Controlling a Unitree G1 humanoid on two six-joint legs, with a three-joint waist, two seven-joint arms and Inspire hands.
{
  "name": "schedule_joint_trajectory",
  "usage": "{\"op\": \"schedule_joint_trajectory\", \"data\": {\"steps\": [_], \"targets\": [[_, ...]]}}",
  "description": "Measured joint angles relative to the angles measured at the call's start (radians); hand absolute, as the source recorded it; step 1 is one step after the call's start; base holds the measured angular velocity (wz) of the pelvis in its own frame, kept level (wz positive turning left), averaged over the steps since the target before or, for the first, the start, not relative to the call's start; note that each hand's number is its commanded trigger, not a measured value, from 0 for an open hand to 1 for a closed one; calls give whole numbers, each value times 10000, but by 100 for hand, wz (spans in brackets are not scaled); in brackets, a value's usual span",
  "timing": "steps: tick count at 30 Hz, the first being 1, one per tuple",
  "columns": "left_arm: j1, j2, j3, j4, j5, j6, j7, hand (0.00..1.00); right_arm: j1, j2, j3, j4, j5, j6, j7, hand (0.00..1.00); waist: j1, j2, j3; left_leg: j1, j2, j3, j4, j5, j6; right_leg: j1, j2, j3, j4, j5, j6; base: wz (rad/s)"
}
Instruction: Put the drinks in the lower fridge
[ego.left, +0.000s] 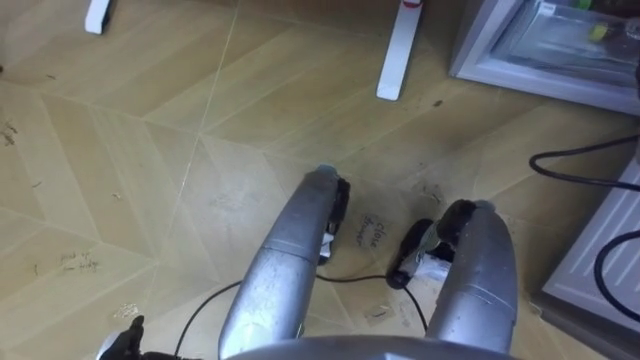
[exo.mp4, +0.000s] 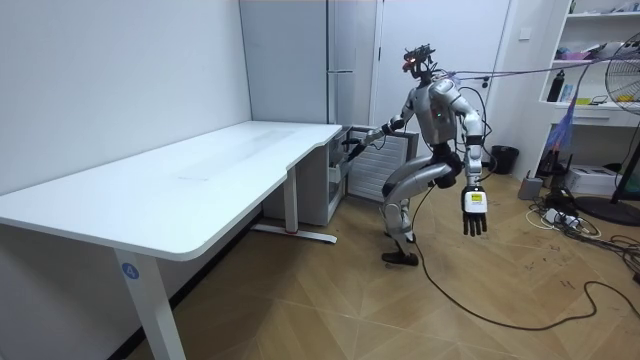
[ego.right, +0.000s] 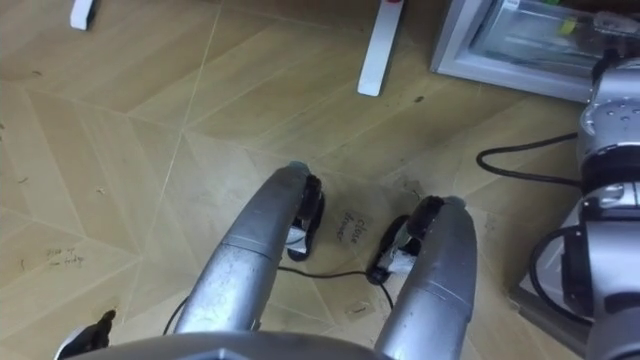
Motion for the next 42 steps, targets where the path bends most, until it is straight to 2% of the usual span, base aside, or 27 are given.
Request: {"op": "schedule_joint_trajectory", "data": {"steps": [14,20,26,28,33,35,42], "targets": [[243,17,-18,-698,107,221,-26,0,0,5,-35,-66,34,-95,4,0,86,22,-3,22,-29,-21,-91,32,-56,130,-235,-177,-22,-51,-45,4],[241,17,-12,-694,179,275,8,0,-1,19,-137,-66,32,-164,-2,0,61,19,-1,42,-43,3,-255,103,-165,206,-473,-338,-83,-72,-77,9],[243,13,-5,-674,178,274,12,0,0,107,-424,-63,26,-219,-1,0,20,30,0,83,151,25,-599,217,-344,445,-603,-700,-396,-76,-90,12],[242,12,-6,-695,179,258,17,0,0,106,-422,-64,7,-283,-1,0,16,31,0,106,134,33,-657,303,-292,502,-718,-792,-394,-114,-155,9],[242,13,-6,-700,178,207,164,0,-5,112,-411,-65,-20,-402,0,0,28,21,5,230,133,92,-883,360,-273,621,-822,-851,-491,-174,-158,8],[242,22,0,-696,174,57,234,0,-9,111,-417,-64,-68,-554,0,0,27,2,16,232,136,113,-1090,504,-295,660,-907,-945,-621,-175,-158,15],[249,28,0,-678,167,-35,234,0,-25,203,-416,-47,-102,-711,0,0,80,-27,34,347,144,66,-1332,585,-316,862,-913,-1107,-854,-181,-128,4]]}}
